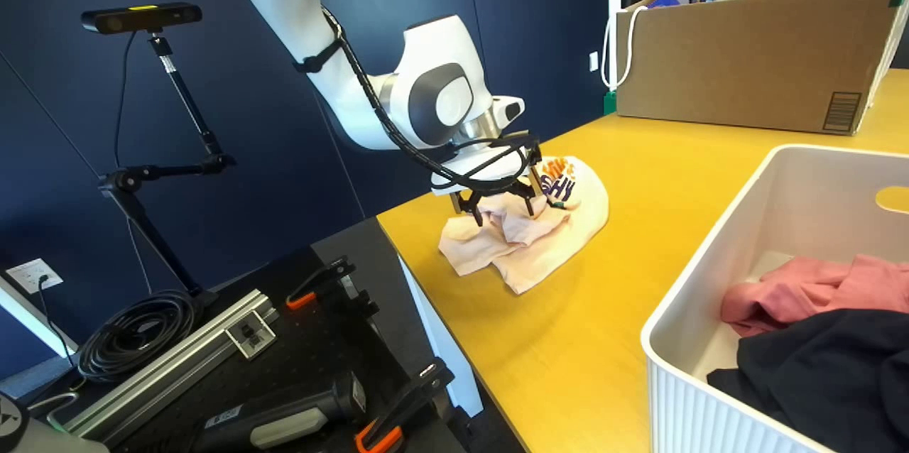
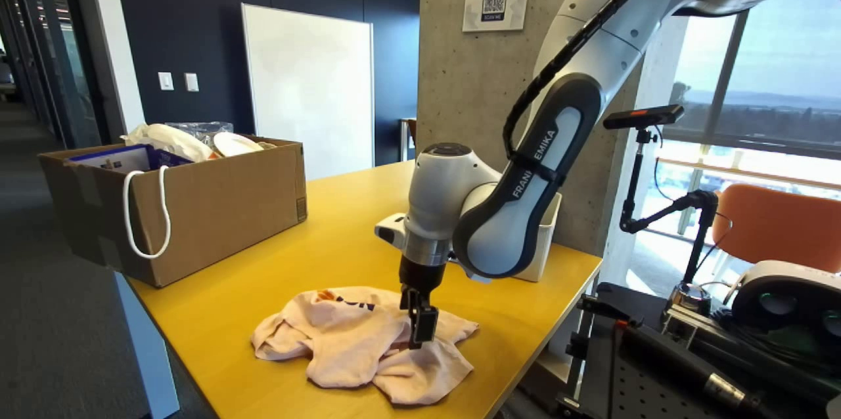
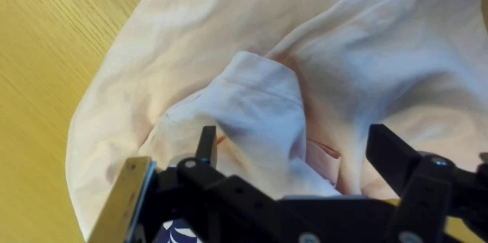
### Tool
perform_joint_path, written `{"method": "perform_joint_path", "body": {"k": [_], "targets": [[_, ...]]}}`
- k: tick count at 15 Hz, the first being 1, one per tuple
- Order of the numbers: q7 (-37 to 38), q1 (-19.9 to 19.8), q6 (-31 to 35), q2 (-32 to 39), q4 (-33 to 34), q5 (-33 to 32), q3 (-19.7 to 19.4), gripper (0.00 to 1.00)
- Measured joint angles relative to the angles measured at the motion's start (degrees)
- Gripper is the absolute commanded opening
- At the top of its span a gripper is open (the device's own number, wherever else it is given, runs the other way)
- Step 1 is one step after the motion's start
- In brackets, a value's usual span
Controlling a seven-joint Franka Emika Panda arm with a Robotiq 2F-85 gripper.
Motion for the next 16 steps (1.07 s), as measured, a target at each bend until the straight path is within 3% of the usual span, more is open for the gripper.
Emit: {"method": "perform_joint_path", "body": {"k": [1,10,12,16], "targets": [[0.6,0.47,0.31,0.78,0.78,-0.49,-0.48,0.74],[3.41,3.05,4.24,2.38,2.17,-1.72,-3.81,0.05],[3.85,3.24,4.54,2.38,2.16,-1.76,-4.48,0.0],[4.43,3.31,5.5,2.36,2.15,-1.81,-5.35,0.01]]}}
